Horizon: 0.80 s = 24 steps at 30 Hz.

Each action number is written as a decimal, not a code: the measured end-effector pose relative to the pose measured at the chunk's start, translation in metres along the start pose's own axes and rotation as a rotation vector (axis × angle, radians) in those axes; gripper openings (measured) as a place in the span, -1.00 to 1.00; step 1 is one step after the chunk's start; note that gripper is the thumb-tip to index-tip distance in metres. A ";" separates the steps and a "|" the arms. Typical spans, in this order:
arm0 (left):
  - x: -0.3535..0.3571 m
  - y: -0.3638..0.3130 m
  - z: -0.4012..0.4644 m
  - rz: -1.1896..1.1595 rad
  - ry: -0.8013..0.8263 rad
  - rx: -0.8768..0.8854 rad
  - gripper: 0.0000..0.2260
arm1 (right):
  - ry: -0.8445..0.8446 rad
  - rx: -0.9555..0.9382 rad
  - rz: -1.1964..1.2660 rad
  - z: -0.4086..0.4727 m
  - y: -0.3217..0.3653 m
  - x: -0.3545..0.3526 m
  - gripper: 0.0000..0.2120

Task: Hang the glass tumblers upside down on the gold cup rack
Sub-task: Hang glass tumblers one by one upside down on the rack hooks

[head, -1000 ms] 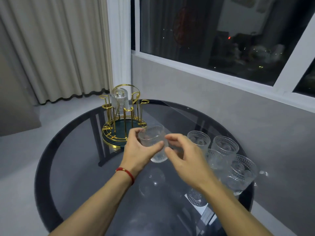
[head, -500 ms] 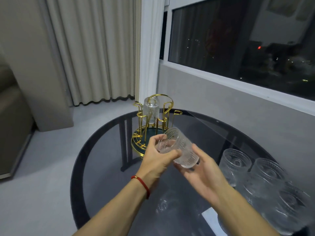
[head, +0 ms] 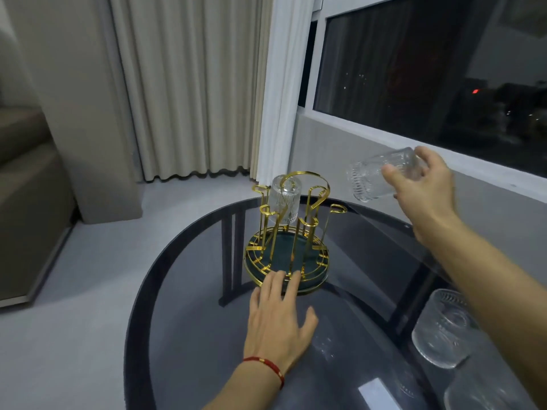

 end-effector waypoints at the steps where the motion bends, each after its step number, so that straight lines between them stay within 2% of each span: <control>1: 0.002 0.001 0.001 0.020 0.012 -0.010 -0.36 | 0.008 -0.019 -0.059 0.013 0.002 0.007 -0.25; 5: 0.007 0.001 0.004 0.080 0.022 -0.019 -0.34 | 0.127 -0.086 -0.164 0.041 0.008 0.042 -0.26; 12: 0.009 0.001 0.005 0.079 0.014 -0.021 -0.34 | 0.378 -0.132 -0.143 0.052 -0.007 0.085 -0.32; 24: 0.004 -0.005 0.009 0.112 0.065 -0.019 -0.32 | 0.779 -0.197 -0.230 0.053 -0.021 0.133 -0.30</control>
Point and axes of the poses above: each hand's wrist, its own z-axis towards the middle knuckle, its own x-axis out of the palm, y = z × x, the point moved 8 cm from there along z, towards the middle knuckle, and after that the axes turned 10 degrees about -x, right-handed, at the moved point
